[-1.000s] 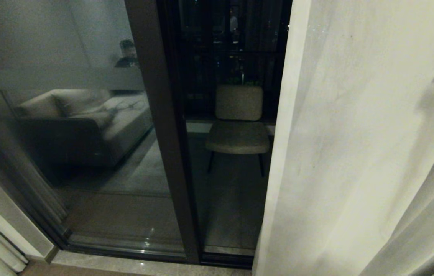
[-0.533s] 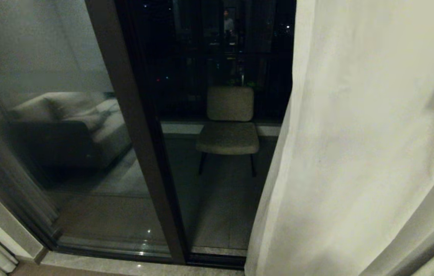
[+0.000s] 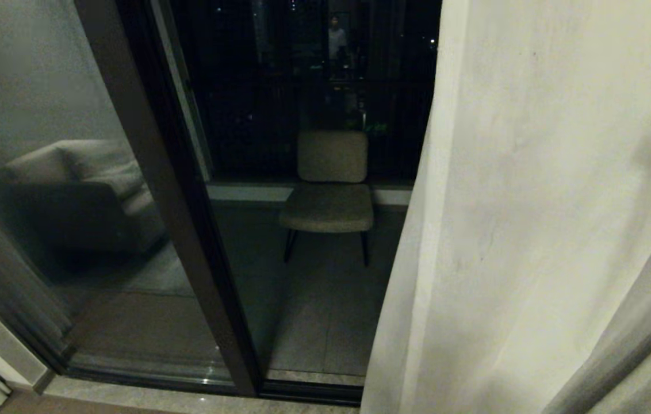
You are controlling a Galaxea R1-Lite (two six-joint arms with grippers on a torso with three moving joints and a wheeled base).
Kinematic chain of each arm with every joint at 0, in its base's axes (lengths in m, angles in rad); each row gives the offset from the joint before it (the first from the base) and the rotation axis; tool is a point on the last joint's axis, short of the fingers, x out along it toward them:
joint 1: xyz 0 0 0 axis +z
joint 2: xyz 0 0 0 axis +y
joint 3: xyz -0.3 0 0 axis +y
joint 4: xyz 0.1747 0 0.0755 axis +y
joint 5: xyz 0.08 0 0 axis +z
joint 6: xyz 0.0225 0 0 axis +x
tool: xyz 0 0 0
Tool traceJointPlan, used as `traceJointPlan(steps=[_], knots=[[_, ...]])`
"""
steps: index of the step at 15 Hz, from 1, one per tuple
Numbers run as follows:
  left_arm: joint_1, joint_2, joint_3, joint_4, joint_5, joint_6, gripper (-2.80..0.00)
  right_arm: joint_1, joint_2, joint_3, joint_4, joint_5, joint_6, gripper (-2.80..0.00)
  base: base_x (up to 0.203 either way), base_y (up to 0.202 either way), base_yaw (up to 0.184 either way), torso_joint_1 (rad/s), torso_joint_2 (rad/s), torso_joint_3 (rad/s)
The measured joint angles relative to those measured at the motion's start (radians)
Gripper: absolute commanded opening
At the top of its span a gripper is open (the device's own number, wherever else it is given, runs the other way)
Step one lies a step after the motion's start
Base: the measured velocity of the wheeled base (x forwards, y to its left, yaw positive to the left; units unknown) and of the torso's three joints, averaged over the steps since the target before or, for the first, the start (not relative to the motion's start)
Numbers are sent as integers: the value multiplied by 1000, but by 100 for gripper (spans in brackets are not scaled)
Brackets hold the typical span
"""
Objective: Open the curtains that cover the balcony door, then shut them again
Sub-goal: Pull the inner curtains open on both sides
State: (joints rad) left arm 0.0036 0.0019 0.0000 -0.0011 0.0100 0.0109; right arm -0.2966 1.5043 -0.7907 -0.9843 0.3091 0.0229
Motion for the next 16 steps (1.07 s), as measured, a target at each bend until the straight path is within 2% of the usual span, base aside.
traceJointPlan(steps=[10, 16], knots=[[0, 0, 0, 0, 0, 1, -280, 0, -1, 8, 0, 0, 0, -280, 0, -183, 1, 4, 2, 3], [0, 0, 0, 0, 0, 1, -280, -2, -5, -5, 4, 0, 12, -280, 0, -12, 0, 1, 1, 0]])
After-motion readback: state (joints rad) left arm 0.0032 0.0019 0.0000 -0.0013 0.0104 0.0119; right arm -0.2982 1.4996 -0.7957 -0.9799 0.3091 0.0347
